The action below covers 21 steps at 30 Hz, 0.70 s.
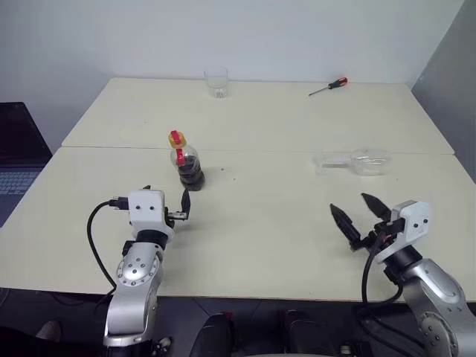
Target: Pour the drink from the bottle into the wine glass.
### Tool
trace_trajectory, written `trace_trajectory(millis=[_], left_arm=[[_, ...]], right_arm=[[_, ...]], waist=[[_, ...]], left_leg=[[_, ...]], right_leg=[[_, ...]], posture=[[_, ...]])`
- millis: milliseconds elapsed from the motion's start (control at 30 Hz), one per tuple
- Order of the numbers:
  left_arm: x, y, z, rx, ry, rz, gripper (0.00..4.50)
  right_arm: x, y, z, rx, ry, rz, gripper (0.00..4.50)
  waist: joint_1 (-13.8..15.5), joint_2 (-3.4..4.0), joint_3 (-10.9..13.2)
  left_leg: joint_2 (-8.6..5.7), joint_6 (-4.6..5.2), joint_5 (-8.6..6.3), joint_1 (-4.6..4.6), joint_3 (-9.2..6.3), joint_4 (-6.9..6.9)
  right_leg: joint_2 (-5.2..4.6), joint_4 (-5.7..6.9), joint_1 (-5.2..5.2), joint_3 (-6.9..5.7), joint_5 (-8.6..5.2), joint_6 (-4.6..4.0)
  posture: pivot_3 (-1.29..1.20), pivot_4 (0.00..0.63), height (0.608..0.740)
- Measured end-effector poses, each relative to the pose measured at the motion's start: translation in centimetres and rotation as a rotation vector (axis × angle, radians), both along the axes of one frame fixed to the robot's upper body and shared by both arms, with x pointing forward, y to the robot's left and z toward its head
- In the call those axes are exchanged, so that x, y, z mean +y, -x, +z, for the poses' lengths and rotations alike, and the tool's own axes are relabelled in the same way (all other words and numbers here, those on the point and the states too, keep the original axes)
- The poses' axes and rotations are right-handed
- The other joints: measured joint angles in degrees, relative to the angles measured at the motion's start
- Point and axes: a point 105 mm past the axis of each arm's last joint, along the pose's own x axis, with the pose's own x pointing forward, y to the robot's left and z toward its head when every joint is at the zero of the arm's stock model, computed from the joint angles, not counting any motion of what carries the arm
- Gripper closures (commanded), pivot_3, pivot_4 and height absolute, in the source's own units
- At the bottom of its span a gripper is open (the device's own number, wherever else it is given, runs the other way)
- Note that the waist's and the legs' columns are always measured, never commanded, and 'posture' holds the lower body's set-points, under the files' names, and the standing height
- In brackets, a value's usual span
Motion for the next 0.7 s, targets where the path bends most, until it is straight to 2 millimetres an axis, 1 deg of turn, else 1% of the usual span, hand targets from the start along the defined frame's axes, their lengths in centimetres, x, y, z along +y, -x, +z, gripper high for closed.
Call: trace_trajectory(millis=[100,200,300,433,533,700], left_arm=[[0.1,-1.1,-0.1,-0.01,-0.002,0.003,0.02],[0.2,-1.7,-0.2,-0.021,-0.011,0.007,0.02],[0.1,-2.2,-0.4,-0.027,-0.013,0.004,0.02],[0.0,-3.5,-0.5,-0.04,-0.005,0.008,0.02],[-0.2,-4.2,-0.2,-0.055,0.0,-0.002,0.02],[-0.5,-5.3,-0.4,-0.054,0.007,-0.025,0.02]], right_arm=[[1.8,1.2,1.2,-0.011,-0.023,0.15,0.0],[3.4,3.0,2.0,-0.004,-0.004,0.315,0.0],[4.4,3.9,2.4,-0.002,-0.002,0.398,0.0],[5.3,3.7,3.0,-0.029,0.007,0.442,0.0],[5.3,3.4,3.4,-0.049,0.009,0.441,0.0],[5.3,2.7,3.7,-0.06,0.01,0.427,0.0]], waist=[[0.0,-0.02,-0.01],[0.01,-0.06,-0.01],[0.05,-0.19,-0.09],[0.08,-0.24,-0.11],[0.1,-0.25,-0.11],[0.12,-0.26,-0.11]], left_leg=[[0.0,0.0,0.0,-0.01,-0.01,0.0],[-0.01,0.0,0.0,-0.02,-0.02,0.0],[0.0,0.0,0.0,0.0,-0.05,0.01],[-0.01,0.0,0.0,0.0,-0.06,0.02],[-0.02,0.0,0.0,-0.01,-0.04,0.01],[-0.02,0.0,0.0,0.0,-0.05,0.02]], right_leg=[[0.01,-0.02,0.01,-0.03,0.0,0.01],[0.01,-0.05,0.02,-0.04,-0.01,0.01],[0.01,-0.05,0.05,-0.04,-0.01,0.02],[0.03,-0.04,0.06,-0.12,-0.01,0.02],[0.02,-0.07,0.05,-0.11,-0.01,0.03],[0.02,-0.06,0.05,-0.12,-0.01,0.03]], posture=[[0.0,0.15,0.74],[0.0,0.15,0.74],[0.0,0.15,0.74],[0.0,0.15,0.74],[0.0,0.15,0.74],[0.0,0.15,0.74]])
